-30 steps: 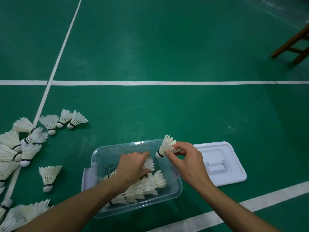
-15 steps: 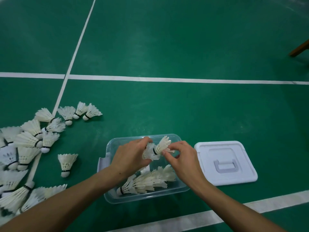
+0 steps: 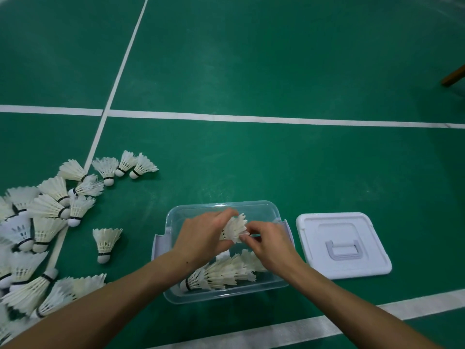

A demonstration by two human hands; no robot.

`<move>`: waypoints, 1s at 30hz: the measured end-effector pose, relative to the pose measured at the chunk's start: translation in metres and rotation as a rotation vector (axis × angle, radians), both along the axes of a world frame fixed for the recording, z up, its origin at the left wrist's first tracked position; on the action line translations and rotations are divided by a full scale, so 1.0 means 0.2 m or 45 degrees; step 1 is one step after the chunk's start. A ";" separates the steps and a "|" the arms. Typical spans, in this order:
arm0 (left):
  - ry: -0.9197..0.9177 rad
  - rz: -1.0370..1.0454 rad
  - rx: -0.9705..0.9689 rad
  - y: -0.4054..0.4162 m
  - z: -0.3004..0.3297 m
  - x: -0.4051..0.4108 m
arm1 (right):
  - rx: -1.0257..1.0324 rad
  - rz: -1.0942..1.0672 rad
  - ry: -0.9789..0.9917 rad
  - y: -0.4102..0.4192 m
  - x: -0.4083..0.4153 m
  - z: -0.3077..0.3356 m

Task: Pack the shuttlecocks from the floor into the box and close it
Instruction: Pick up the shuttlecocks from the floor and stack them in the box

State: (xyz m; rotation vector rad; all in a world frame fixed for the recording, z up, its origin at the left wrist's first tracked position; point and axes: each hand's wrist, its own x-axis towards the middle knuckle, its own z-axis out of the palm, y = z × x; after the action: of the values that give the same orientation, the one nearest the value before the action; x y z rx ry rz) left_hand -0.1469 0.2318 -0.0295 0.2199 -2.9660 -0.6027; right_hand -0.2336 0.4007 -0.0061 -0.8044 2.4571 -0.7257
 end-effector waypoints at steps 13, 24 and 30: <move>-0.097 -0.054 -0.092 0.07 -0.06 -0.10 | -0.044 -0.067 -0.107 0.09 -0.11 0.13; -0.204 -0.111 -0.008 0.12 -0.19 -0.20 | -0.285 -0.121 -0.114 0.17 -0.30 0.19; -0.085 -0.090 0.310 0.06 -0.13 -0.13 | -0.250 -0.024 -0.031 0.17 -0.34 0.25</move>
State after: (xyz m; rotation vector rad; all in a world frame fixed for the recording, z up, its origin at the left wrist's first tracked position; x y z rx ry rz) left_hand -0.1726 0.2435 -0.0548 0.1583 -2.9686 -0.9854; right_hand -0.3020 0.4344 0.0432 -0.8395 2.4008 -0.9894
